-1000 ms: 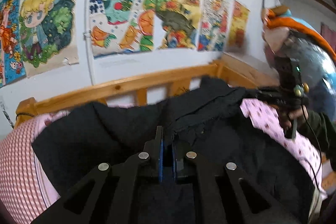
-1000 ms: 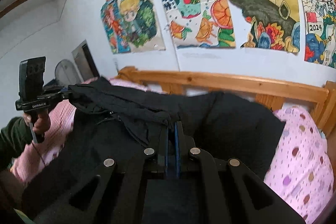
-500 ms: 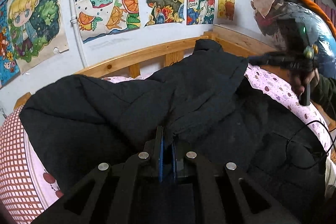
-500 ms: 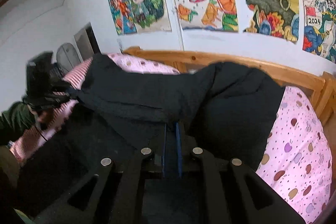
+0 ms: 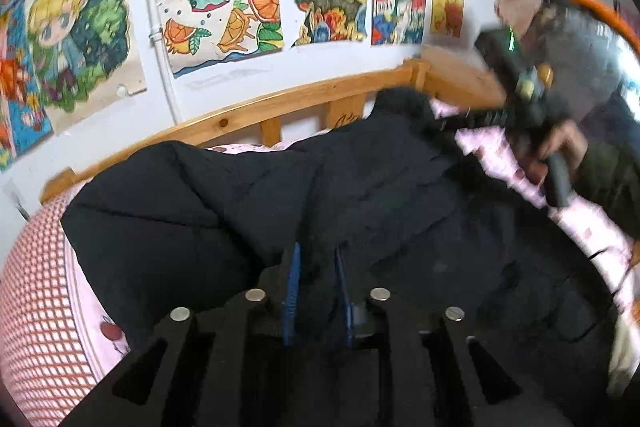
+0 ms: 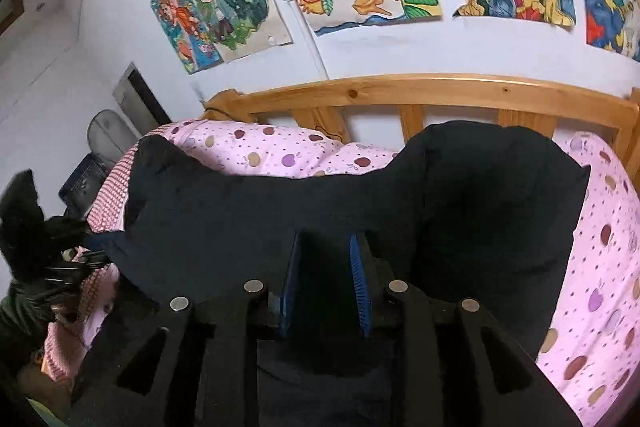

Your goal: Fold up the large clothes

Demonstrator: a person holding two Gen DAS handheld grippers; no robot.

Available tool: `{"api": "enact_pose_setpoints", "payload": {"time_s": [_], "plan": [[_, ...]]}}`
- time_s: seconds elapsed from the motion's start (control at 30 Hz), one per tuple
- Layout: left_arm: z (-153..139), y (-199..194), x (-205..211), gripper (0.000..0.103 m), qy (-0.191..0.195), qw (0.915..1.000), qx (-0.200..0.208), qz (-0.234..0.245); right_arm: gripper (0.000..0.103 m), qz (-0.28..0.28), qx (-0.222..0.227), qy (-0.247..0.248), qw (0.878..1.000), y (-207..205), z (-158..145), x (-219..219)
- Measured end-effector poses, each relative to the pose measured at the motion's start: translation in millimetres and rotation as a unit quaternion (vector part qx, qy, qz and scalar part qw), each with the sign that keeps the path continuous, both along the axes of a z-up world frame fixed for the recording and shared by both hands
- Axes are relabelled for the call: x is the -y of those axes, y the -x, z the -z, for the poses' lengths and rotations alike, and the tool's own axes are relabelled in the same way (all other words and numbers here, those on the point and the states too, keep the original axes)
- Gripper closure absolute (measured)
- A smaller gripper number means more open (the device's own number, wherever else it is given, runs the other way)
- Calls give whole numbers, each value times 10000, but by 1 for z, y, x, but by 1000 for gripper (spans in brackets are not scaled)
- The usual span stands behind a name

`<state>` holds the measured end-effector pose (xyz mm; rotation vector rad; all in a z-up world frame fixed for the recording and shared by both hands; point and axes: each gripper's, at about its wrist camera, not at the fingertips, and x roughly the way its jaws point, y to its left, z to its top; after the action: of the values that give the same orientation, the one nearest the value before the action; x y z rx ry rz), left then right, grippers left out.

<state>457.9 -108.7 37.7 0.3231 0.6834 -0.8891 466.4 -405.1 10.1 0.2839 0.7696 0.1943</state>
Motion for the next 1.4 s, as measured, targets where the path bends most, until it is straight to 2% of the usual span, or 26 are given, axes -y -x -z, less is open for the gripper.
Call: {"api": "enact_pose_setpoints", "payload": {"time_s": [0.1, 0.17, 0.23, 0.27, 0.4, 0.43, 0.53, 0.6, 0.73, 1.0, 1.07, 1.2, 1.3, 1.4], "plan": [[-15, 3, -11, 84, 561, 9984, -88, 40, 80, -186, -95, 166, 9996, -2, 7, -14], [-26, 3, -4, 80, 696, 9970, 256, -235, 80, -296, -142, 410, 9986, -5, 8, -21], [-26, -15, 19, 80, 513, 9961, 323, -642, 80, -260, -239, 484, 9982, -13, 11, -22], [-23, -28, 29, 80, 501, 9964, 116, -676, 80, -198, -274, 451, 9984, -16, 12, -21], [10, -70, 68, 80, 194, 9954, -890, -304, 80, 60, -341, 170, 9993, -22, 15, -8], [17, -71, 72, 80, 95, 9952, -950, -237, 80, 64, -380, 139, 9992, -23, 18, -6], [45, -72, 84, 81, -575, 9956, -727, -137, 80, -15, -557, 261, 9981, -30, 32, -6], [62, -74, 87, 81, -816, 9942, -665, -215, 80, -5, -711, 239, 9972, -37, 45, -5], [82, -88, 91, 83, -1026, 9923, -634, -268, 81, 105, -904, 43, 9958, -52, 75, -2], [124, -102, 101, 84, -1225, 9905, -468, -415, 82, 278, -903, 763, 9926, -67, 107, -27], [118, -100, 99, 84, -1089, 9920, -461, -433, 82, 320, -784, 839, 9929, -63, 104, -30], [90, -89, 77, 84, -524, 9961, -524, -480, 81, 323, -366, 815, 9955, -41, 80, -31], [76, -81, 67, 81, -289, 9969, -455, -580, 80, 405, -123, 779, 9961, -25, 63, -27], [70, -77, 65, 69, -238, 9962, -480, -685, 67, 606, 129, 830, 9946, -13, 47, -25]]}}
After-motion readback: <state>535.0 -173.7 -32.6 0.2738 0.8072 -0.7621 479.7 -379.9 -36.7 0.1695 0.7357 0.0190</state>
